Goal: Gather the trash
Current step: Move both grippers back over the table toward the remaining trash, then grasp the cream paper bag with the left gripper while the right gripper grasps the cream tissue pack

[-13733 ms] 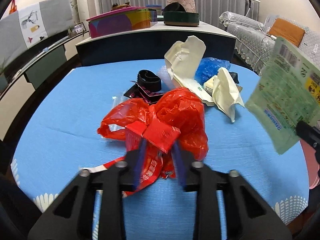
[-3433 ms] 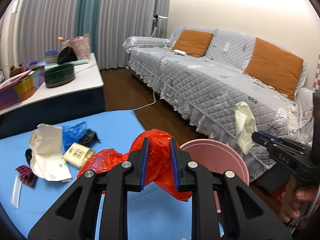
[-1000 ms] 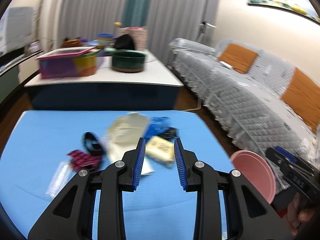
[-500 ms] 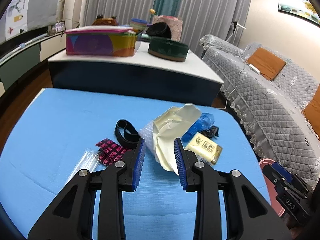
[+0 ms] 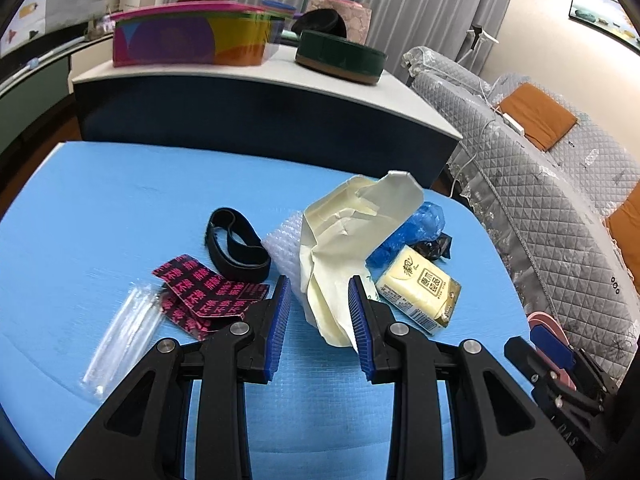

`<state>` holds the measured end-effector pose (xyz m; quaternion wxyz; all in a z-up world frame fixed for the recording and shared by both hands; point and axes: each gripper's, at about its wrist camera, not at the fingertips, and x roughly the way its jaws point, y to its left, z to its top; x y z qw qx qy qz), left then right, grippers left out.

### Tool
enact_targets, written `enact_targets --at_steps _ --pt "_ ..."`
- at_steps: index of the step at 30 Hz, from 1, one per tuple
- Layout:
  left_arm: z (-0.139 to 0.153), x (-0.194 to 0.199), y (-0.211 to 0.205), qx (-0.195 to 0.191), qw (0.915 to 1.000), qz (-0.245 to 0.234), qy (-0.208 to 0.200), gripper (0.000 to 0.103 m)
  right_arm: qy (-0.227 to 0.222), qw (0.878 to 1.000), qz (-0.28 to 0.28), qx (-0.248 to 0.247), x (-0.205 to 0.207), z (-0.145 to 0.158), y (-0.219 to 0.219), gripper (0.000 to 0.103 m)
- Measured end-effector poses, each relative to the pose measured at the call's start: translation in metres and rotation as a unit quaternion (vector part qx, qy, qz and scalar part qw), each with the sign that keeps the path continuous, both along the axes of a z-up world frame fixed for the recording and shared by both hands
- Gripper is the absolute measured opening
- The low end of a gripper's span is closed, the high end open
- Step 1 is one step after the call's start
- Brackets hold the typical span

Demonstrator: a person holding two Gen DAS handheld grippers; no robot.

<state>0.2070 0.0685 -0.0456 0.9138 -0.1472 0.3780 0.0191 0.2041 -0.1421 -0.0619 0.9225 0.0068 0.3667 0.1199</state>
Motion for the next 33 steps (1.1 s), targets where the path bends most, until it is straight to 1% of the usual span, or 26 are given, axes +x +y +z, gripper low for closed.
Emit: enact_targets --at_steps 5,6,7,11,16,20,21,25,30,33 --pt "-0.008 0.008 0.002 -0.013 0.9998 -0.004 0.014 0.029 0.004 1.0 0.015 -0.012 0.005 -0.006 0.01 0.066" --pt "-0.009 0.009 0.002 -0.014 0.9998 -0.006 0.015 0.024 0.005 1.0 0.017 -0.014 0.007 -0.008 0.012 0.067" --pt "-0.009 0.009 0.002 -0.013 0.9998 -0.007 0.016 0.014 0.005 1.0 0.019 -0.016 0.008 -0.008 0.013 0.068" --pt "-0.007 0.011 0.001 0.0 0.9999 -0.007 0.015 0.008 0.011 0.999 0.025 -0.02 0.013 -0.013 0.02 0.069" --pt "0.002 0.009 0.008 0.014 0.9998 0.013 0.003 0.007 0.014 0.999 0.036 -0.033 0.023 -0.019 0.031 0.074" --pt "0.007 0.01 0.015 0.012 0.9996 0.025 -0.002 0.007 0.013 0.998 0.044 -0.04 0.037 -0.02 0.039 0.085" --pt "0.007 0.01 0.016 0.012 0.9996 0.026 -0.002 0.007 0.017 0.998 0.05 -0.044 0.044 -0.022 0.043 0.086" --pt "0.007 0.01 0.018 0.007 0.9996 0.027 0.001 0.007 0.029 0.996 0.059 -0.064 0.062 -0.032 0.052 0.087" --pt "0.006 0.008 0.018 0.007 0.9997 0.023 0.004 0.007 0.058 0.994 0.069 -0.069 0.08 -0.042 0.059 0.088" --pt "0.007 0.007 0.018 0.008 0.9997 0.024 0.002 0.007 0.063 0.993 0.072 -0.066 0.084 -0.043 0.06 0.087"
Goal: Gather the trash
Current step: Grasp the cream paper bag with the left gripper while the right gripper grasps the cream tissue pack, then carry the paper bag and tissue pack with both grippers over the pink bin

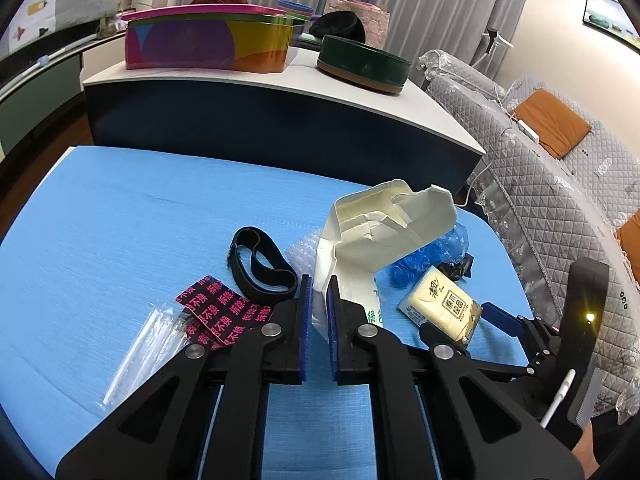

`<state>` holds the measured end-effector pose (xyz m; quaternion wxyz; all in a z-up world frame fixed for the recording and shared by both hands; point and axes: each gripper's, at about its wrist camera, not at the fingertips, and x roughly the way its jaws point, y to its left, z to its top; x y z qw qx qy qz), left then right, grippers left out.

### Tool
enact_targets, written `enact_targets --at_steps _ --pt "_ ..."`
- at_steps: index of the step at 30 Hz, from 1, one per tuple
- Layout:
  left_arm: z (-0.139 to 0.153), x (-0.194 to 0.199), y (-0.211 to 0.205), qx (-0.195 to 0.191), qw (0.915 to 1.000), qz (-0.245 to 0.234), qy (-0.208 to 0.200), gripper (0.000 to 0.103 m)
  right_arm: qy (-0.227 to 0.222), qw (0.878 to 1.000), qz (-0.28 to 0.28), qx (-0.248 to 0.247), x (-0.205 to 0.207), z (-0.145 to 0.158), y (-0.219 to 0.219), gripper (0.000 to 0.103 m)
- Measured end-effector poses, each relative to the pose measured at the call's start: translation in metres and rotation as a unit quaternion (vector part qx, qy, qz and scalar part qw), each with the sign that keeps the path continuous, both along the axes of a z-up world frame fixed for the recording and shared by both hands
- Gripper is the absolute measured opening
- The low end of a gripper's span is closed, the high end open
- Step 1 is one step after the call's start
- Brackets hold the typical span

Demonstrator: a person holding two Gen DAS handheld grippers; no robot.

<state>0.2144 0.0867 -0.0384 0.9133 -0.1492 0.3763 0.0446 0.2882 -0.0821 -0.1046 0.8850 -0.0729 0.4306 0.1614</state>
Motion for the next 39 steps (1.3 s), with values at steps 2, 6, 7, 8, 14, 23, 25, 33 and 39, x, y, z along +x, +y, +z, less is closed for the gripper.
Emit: enact_targets --at_steps 2,6,7,8,14,23,25,33,39 --pt "0.002 0.0 0.0 0.002 1.0 0.001 -0.002 0.007 0.006 1.0 0.003 -0.002 0.001 -0.002 0.001 0.077" --pt "0.004 -0.001 -0.002 0.006 1.0 0.0 -0.005 0.007 0.003 1.0 0.011 -0.011 -0.004 -0.003 0.003 0.063" --pt "0.005 -0.002 -0.002 0.008 0.9999 -0.001 -0.006 0.007 -0.001 1.0 0.017 -0.016 -0.007 -0.002 0.004 0.061" --pt "0.006 -0.002 -0.003 0.01 0.9999 -0.001 -0.008 0.007 -0.004 1.0 0.022 -0.019 -0.01 -0.001 0.005 0.06" --pt "0.013 -0.007 -0.007 0.022 0.9995 -0.005 -0.02 0.007 -0.023 0.999 0.023 -0.02 -0.032 0.017 -0.003 0.058" --pt "0.025 -0.022 -0.018 0.041 0.9983 -0.015 -0.038 0.007 -0.057 0.998 0.005 -0.015 -0.07 0.053 -0.021 0.058" --pt "0.029 -0.028 -0.023 0.045 0.9979 -0.019 -0.042 0.007 -0.066 0.998 0.0 -0.018 -0.079 0.063 -0.026 0.058" --pt "0.044 -0.045 -0.047 0.057 0.9955 -0.04 -0.064 0.007 -0.121 0.992 -0.008 -0.026 -0.118 0.126 -0.059 0.058" --pt "0.049 -0.054 -0.066 0.067 0.9933 -0.059 -0.073 0.007 -0.166 0.985 -0.021 -0.032 -0.142 0.171 -0.093 0.059"
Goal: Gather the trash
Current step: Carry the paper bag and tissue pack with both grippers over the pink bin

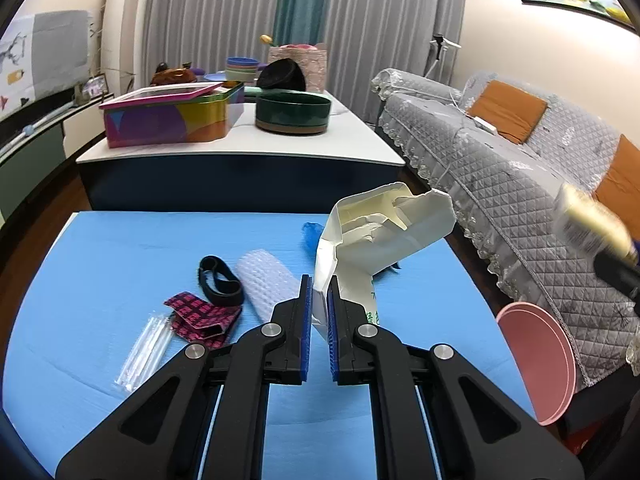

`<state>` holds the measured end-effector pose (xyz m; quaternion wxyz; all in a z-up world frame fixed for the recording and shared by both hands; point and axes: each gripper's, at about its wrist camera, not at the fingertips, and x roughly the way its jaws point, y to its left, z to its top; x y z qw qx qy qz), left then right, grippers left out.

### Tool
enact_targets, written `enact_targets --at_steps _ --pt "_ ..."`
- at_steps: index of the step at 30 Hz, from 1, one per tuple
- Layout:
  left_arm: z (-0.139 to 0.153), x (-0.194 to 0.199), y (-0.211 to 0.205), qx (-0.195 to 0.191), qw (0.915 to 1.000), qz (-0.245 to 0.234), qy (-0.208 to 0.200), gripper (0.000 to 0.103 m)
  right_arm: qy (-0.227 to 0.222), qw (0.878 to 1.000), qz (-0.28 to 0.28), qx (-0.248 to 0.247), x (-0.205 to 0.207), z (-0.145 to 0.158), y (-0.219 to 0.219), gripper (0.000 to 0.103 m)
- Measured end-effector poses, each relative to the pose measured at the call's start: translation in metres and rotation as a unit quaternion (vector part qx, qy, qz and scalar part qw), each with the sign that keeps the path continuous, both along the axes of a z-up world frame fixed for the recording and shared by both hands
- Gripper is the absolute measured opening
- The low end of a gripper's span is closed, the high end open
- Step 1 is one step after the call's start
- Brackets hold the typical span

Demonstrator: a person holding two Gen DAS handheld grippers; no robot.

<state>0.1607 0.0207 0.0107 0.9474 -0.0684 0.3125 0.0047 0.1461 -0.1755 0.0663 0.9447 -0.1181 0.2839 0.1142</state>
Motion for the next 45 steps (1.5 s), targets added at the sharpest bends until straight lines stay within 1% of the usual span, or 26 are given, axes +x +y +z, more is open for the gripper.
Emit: enact_targets --at_steps 2,6,7,9,12,16,18,20,21,22,24,26,29,31,32,33,35,39,45 --pt "0.0 -0.001 -0.006 0.003 1.0 -0.005 0.0 0.007 -0.009 1.0 -0.008 0.005 -0.005 0.002 -0.009 0.059" --pt "-0.001 -0.002 -0.019 0.011 0.9998 -0.014 0.001 0.007 0.0 0.999 -0.034 0.024 -0.006 -0.014 -0.027 0.059" --pt "-0.001 -0.001 -0.022 0.012 0.9998 -0.016 0.002 0.007 0.006 0.999 -0.041 0.023 -0.005 -0.021 -0.031 0.059" --pt "-0.002 -0.001 -0.026 0.014 0.9997 -0.019 0.003 0.007 0.007 0.999 -0.047 0.016 -0.005 -0.026 -0.034 0.059" --pt "-0.003 0.002 -0.033 0.014 0.9996 -0.023 0.005 0.007 0.0 0.998 -0.054 0.012 -0.006 -0.025 -0.044 0.059" --pt "-0.003 0.006 -0.047 0.015 0.9993 -0.032 0.006 0.007 0.0 0.996 -0.085 0.024 -0.004 -0.025 -0.067 0.057" --pt "-0.004 0.008 -0.056 0.015 0.999 -0.041 0.005 0.007 0.003 0.994 -0.104 0.034 -0.002 -0.024 -0.08 0.054" --pt "-0.004 0.01 -0.064 0.016 0.9987 -0.049 0.005 0.007 0.003 0.992 -0.117 0.04 -0.003 -0.023 -0.09 0.049" --pt "-0.005 0.01 -0.068 0.016 0.9985 -0.052 0.005 0.007 0.002 0.991 -0.125 0.043 -0.003 -0.023 -0.097 0.045" --pt "-0.005 0.011 -0.073 0.016 0.9983 -0.056 0.005 0.007 0.003 0.991 -0.129 0.045 -0.003 -0.023 -0.102 0.037" --pt "-0.006 0.012 -0.081 0.016 0.9979 -0.062 0.006 0.007 0.007 0.989 -0.138 0.052 -0.003 -0.023 -0.113 0.027" --pt "-0.006 0.013 -0.087 0.014 0.9977 -0.067 0.007 0.007 0.019 0.988 -0.141 0.057 -0.002 -0.028 -0.12 0.019" --pt "-0.005 0.013 -0.095 0.01 0.9972 -0.074 0.007 0.007 0.033 0.986 -0.154 0.06 0.003 -0.036 -0.133 0.017" --pt "-0.004 0.012 -0.103 0.001 0.9963 -0.086 0.006 0.007 0.04 0.984 -0.16 0.064 0.004 -0.038 -0.14 0.019" --pt "-0.003 0.012 -0.108 -0.002 0.9956 -0.094 0.004 0.007 0.043 0.983 -0.164 0.063 0.003 -0.039 -0.144 0.028" --pt "-0.002 0.011 -0.112 -0.004 0.995 -0.1 0.003 0.007 0.041 0.983 -0.169 0.06 0.002 -0.039 -0.146 0.044" --pt "0.0 0.008 -0.126 -0.009 0.9929 -0.118 -0.002 0.007 0.026 0.981 -0.181 0.057 -0.005 -0.035 -0.154 0.058" --pt "0.0 0.005 -0.156 -0.017 0.9876 -0.156 -0.002 0.007 0.01 0.979 -0.193 0.063 -0.015 -0.028 -0.168 0.061" --pt "-0.005 0.003 -0.198 -0.025 0.9789 -0.203 0.007 0.008 -0.001 0.976 -0.211 0.057 -0.025 -0.025 -0.188 0.063"
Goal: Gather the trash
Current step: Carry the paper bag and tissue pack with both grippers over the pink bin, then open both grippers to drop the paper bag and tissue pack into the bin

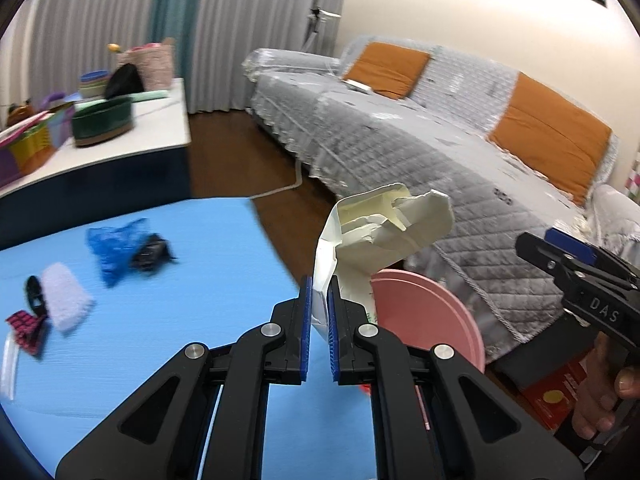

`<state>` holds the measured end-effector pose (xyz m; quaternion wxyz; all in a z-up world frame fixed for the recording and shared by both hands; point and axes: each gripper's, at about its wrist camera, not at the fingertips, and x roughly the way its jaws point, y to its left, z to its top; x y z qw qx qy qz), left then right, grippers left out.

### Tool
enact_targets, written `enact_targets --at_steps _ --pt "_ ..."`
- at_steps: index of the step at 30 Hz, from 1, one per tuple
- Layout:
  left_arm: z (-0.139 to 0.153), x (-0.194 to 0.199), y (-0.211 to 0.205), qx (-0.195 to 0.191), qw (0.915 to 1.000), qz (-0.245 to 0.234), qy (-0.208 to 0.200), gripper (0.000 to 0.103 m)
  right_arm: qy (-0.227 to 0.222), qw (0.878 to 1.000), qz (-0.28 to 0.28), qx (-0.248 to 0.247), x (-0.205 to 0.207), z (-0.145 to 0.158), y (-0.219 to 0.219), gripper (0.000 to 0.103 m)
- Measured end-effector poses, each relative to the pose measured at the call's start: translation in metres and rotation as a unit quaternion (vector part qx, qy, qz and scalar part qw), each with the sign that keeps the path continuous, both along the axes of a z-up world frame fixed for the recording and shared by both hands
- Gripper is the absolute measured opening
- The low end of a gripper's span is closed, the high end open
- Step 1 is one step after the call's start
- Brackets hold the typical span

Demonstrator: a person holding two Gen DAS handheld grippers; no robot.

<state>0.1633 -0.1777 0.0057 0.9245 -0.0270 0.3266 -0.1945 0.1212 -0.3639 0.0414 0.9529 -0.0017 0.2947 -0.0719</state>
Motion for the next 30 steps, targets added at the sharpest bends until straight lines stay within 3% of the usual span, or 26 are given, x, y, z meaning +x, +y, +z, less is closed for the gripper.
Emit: enact_targets --at_steps 2,4,14,30 --pt "-0.002 0.001 -0.011 -0.008 0.9997 -0.02 0.009 0.013 0.0 1.0 -0.005 -0.001 -0.003 -0.001 -0.008 0.063" --pt "-0.003 0.0 -0.018 -0.012 0.9993 -0.035 0.011 0.029 0.002 1.0 -0.01 -0.003 -0.006 -0.002 -0.015 0.063" --pt "-0.005 0.0 -0.002 -0.012 0.9997 -0.016 0.015 0.029 0.002 1.0 -0.014 0.007 -0.008 -0.002 -0.023 0.063" --pt "0.003 -0.004 0.08 -0.008 0.9987 0.051 0.0 0.029 0.001 0.999 0.05 -0.013 0.011 -0.003 0.054 0.063"
